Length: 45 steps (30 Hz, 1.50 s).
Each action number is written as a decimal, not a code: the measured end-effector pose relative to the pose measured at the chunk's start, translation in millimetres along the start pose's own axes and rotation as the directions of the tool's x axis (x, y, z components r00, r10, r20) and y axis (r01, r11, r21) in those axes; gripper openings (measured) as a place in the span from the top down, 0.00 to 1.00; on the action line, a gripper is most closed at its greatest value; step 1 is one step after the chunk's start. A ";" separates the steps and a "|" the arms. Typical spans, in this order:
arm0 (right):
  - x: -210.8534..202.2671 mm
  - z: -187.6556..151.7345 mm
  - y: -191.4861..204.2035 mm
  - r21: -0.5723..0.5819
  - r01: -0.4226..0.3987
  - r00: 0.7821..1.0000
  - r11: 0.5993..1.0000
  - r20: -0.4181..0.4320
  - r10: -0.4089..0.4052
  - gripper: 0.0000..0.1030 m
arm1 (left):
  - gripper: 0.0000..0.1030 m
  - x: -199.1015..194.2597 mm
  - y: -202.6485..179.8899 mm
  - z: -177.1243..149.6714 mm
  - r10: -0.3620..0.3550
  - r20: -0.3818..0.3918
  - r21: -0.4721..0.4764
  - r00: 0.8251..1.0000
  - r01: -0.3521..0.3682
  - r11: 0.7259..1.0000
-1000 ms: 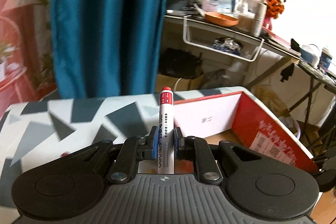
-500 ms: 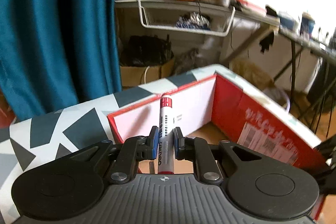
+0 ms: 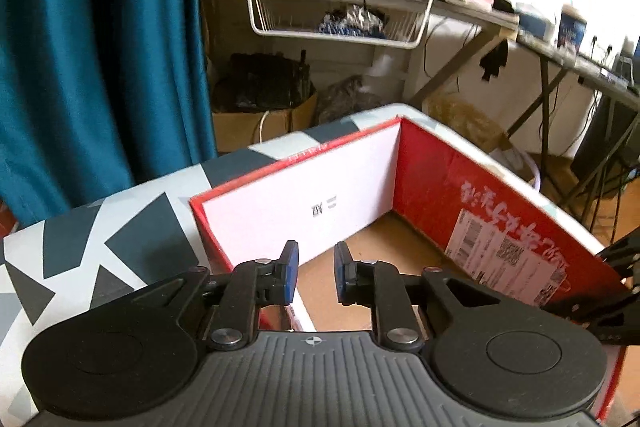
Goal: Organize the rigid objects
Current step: 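Move the left tool to the white charger plug and close on it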
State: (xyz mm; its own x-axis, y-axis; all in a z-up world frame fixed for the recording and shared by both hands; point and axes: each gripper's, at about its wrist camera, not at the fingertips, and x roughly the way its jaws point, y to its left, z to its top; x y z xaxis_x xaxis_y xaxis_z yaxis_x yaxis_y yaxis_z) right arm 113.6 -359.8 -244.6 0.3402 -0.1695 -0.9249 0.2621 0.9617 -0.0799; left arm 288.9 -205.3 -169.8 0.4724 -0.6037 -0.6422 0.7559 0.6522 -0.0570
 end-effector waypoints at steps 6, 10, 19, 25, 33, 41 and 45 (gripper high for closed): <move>0.1 0.3 -0.2 0.002 -0.001 1.000 1.000 0.002 0.001 0.88 | 0.62 -45.1 23.6 0.3 -0.011 0.099 -0.082 0.995 0.019 0.996; 0.0 -0.1 -0.5 0.006 -0.003 1.000 1.000 0.005 0.003 0.88 | 0.58 -71.8 50.1 -10.5 0.048 0.115 -0.173 0.992 -0.028 0.985; -0.3 -0.5 -1.2 0.009 -0.003 1.000 1.000 0.007 0.003 0.88 | 0.58 -75.2 86.3 -70.0 0.160 -0.023 -0.322 0.987 -0.159 0.933; -0.3 -0.5 -1.1 0.010 -0.003 1.000 1.000 0.007 0.003 0.88 | 0.41 -58.4 92.8 -100.3 0.216 -0.105 -0.339 0.971 -0.239 0.910; -0.4 -1.1 -1.3 0.008 -0.002 1.000 1.000 0.005 0.002 0.88 | 0.34 -41.9 93.5 -114.7 0.212 -0.101 -0.273 0.972 -0.232 0.933; -0.3 -0.9 -1.1 0.005 -0.001 1.000 1.000 0.002 0.001 0.88 | 0.33 -37.6 93.0 -121.2 0.116 -0.103 -0.271 0.988 -0.140 0.952; -0.3 -0.7 -1.0 0.005 -0.001 1.000 1.000 0.002 0.001 0.88 | 0.33 -43.6 88.8 -128.4 0.083 -0.103 -0.296 0.991 -0.110 0.949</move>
State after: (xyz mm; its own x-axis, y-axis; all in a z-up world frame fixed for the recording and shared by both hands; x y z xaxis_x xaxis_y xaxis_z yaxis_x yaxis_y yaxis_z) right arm 112.5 -360.5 -244.5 0.3422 -0.1692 -0.9243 0.2662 0.9608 -0.0774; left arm 277.3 -62.1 -245.0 0.4841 -0.4969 -0.7202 0.5309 0.8211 -0.2097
